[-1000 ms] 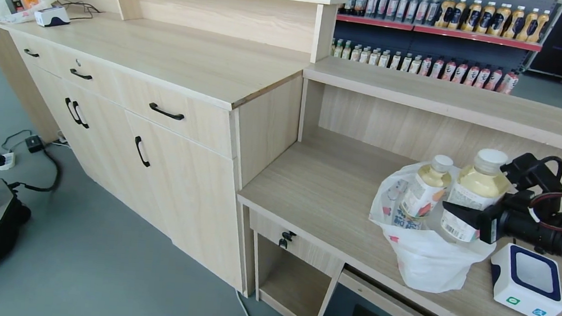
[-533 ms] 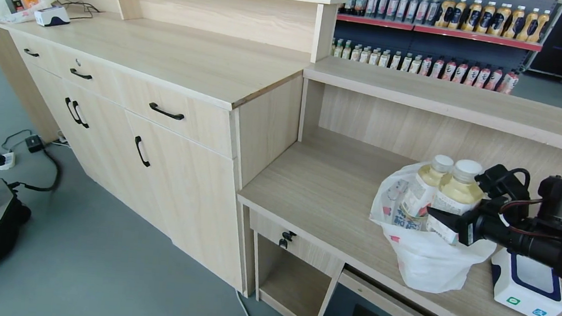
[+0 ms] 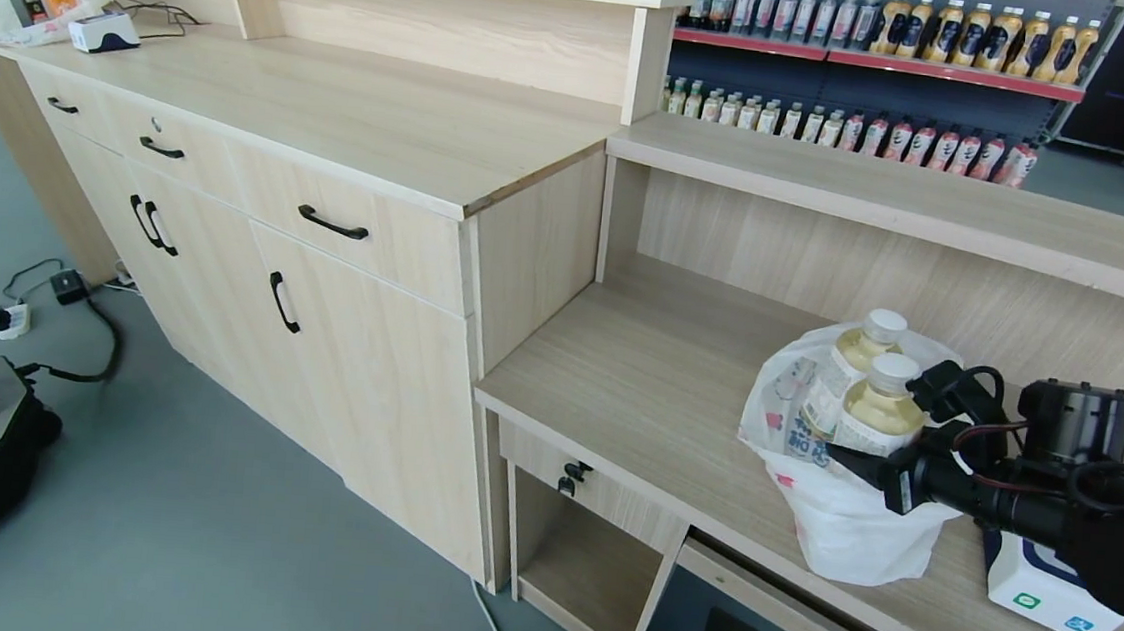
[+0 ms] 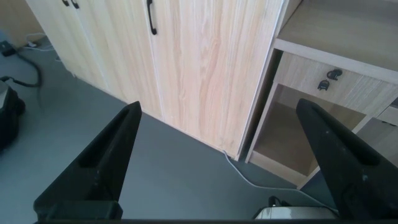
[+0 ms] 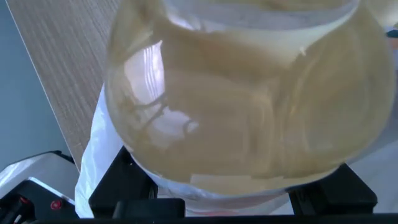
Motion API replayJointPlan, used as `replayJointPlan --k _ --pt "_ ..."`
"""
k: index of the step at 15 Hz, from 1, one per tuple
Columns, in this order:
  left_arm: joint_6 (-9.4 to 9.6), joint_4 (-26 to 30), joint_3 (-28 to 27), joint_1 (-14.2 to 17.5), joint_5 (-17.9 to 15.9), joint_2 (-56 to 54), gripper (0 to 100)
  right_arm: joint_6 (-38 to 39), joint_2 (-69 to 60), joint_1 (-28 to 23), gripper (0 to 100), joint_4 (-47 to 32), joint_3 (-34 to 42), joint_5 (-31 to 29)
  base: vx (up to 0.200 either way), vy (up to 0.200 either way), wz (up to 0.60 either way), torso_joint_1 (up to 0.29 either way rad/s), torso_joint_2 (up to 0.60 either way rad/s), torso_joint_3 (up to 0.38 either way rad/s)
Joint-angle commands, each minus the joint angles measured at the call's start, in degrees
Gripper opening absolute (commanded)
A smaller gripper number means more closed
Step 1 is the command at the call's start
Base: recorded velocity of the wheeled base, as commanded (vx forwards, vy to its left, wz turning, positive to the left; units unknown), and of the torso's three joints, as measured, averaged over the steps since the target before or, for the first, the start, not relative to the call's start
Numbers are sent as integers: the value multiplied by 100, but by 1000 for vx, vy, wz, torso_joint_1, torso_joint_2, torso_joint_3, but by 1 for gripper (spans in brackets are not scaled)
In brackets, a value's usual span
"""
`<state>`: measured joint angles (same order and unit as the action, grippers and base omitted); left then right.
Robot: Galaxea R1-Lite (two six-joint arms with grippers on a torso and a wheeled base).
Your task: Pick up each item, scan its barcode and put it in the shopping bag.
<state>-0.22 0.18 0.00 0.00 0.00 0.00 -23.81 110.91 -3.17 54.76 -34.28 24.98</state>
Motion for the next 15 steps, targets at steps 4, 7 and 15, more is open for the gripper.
replayJointPlan --k 4,7,15 --pt "-4 -1 0 0 0 0 100 34 388 132 0 123 9 16 0 0 0 0 0 0" --pt "-4 -1 0 0 0 0 100 25 449 176 0 131 44 16 0 0 0 0 0 0" --pt "-4 -1 0 0 0 0 100 113 -676 176 100 17 88 33 0 0 0 0 0 0"
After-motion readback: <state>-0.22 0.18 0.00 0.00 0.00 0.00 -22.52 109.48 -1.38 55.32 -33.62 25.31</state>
